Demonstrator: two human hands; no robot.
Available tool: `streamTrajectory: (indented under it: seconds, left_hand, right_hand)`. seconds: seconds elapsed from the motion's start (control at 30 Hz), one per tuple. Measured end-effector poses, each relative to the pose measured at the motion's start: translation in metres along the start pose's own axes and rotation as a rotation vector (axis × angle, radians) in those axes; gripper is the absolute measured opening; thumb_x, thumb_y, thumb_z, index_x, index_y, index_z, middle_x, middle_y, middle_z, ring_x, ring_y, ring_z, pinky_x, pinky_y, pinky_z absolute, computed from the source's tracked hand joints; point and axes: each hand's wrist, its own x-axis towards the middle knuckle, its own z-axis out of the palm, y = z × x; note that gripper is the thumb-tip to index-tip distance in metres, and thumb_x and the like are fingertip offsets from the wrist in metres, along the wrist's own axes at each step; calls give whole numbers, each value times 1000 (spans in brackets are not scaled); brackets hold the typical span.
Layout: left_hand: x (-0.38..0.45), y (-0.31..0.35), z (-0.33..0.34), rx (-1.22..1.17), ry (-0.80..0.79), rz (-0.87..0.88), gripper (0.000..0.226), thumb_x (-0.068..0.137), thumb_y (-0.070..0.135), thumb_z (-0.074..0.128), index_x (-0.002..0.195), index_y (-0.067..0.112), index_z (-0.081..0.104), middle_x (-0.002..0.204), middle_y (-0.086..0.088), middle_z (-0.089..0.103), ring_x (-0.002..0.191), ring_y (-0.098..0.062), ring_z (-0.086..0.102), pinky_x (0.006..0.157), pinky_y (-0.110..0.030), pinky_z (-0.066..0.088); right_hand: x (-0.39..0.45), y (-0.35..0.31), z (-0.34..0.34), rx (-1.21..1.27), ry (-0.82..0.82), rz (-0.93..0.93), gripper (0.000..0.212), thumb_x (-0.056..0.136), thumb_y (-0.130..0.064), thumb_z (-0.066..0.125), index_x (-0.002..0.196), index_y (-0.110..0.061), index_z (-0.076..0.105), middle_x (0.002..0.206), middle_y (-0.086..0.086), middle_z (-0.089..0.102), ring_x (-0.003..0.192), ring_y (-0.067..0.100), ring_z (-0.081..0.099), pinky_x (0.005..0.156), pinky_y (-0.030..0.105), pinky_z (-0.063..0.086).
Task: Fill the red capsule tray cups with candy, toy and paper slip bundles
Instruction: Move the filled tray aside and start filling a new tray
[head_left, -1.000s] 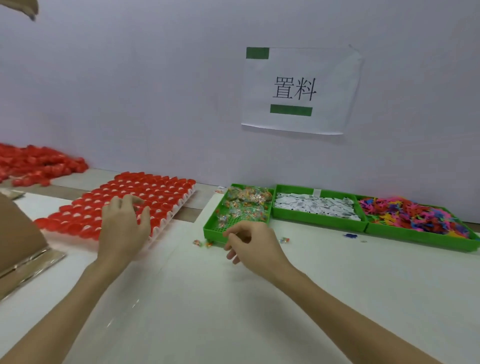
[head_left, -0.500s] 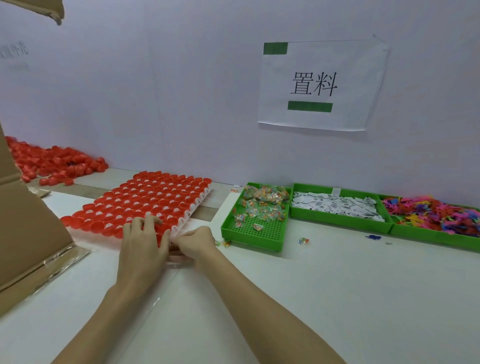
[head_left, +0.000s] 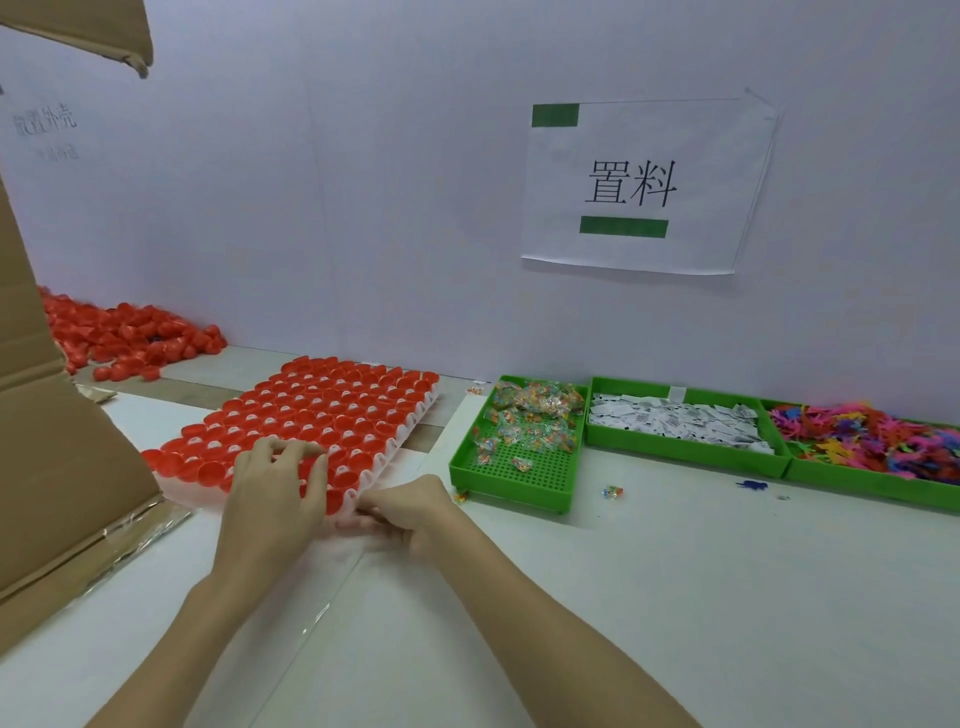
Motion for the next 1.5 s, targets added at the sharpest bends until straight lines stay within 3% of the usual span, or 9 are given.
streamTrajectory:
  seconds: [0.1, 0.23, 0.33, 0.47, 0.67, 0.83, 1.1, 1.27, 1.5]
  left_hand:
    - [-6, -5, -14, -73, 16, 10, 15, 96, 12, 66, 108, 7, 73, 104, -8, 61, 105, -31, 54, 89, -40, 43]
    - [-6, -12, -34, -153, 45, -49, 19, 101, 17, 60, 113, 7, 70, 109, -6, 63, 108, -31, 58, 95, -48, 48]
    - [17, -22, -41, -100, -34, -138, 28, 104, 20, 52, 122, 2, 65, 120, -17, 65, 115, -36, 58, 100, -50, 44]
    - [54, -43, -44, -16, -205, -252, 36, 107, 19, 43, 132, 1, 59, 129, -21, 65, 121, -40, 57, 100, -48, 43]
    - [84, -71, -28, 64, -310, -241, 35, 107, 14, 40, 136, 3, 57, 133, -21, 64, 123, -39, 57, 102, -46, 43]
    - [97, -84, -12, 158, -400, -282, 34, 109, 17, 34, 128, 0, 56, 127, -23, 63, 114, -38, 58, 93, -44, 44]
    - [105, -80, -1, 388, -370, -175, 14, 99, 2, 42, 97, 1, 55, 92, -17, 63, 83, -29, 49, 68, -36, 39]
    - [120, -81, -6, 356, -290, -187, 23, 95, -2, 45, 112, -8, 59, 112, -30, 66, 104, -44, 58, 86, -49, 49]
    - [126, -97, -6, 370, -495, -314, 33, 108, 19, 35, 126, 0, 54, 131, -24, 61, 119, -39, 57, 96, -42, 44]
  right_hand:
    - [-15, 5, -11, -38, -29, -9, 15, 83, 1, 72, 97, 2, 66, 89, 19, 77, 73, 21, 75, 73, 26, 63]
    - [-38, 11, -23, -14, -134, -24, 36, 86, 9, 62, 118, 9, 47, 72, 18, 75, 60, 15, 75, 47, 16, 51]
    - [-50, 12, -26, -16, -174, -22, 15, 87, 10, 60, 102, 7, 59, 66, 14, 72, 59, 16, 74, 46, 14, 49]
    - [-53, 16, -34, -37, -177, -28, 22, 90, 7, 62, 107, 21, 66, 75, 17, 74, 58, 14, 72, 53, 15, 54]
    - [-46, 14, -35, -129, -7, -163, 20, 96, 6, 54, 95, 15, 71, 88, 29, 75, 66, 27, 75, 67, 33, 64]
    - [-39, 15, -30, -82, 62, -203, 27, 103, -15, 58, 94, 8, 69, 77, 21, 76, 67, 31, 77, 64, 35, 64]
    - [-34, 15, -32, -39, 32, -200, 23, 102, -17, 60, 104, 6, 66, 77, 18, 76, 67, 27, 76, 58, 28, 61]
    - [-36, 15, -31, 13, -1, -184, 22, 102, -14, 60, 100, 7, 65, 74, 19, 73, 64, 25, 76, 56, 25, 59]
    - [-35, 13, -31, 25, -15, -172, 20, 102, -9, 58, 85, 0, 64, 66, 14, 71, 58, 19, 74, 55, 23, 59]
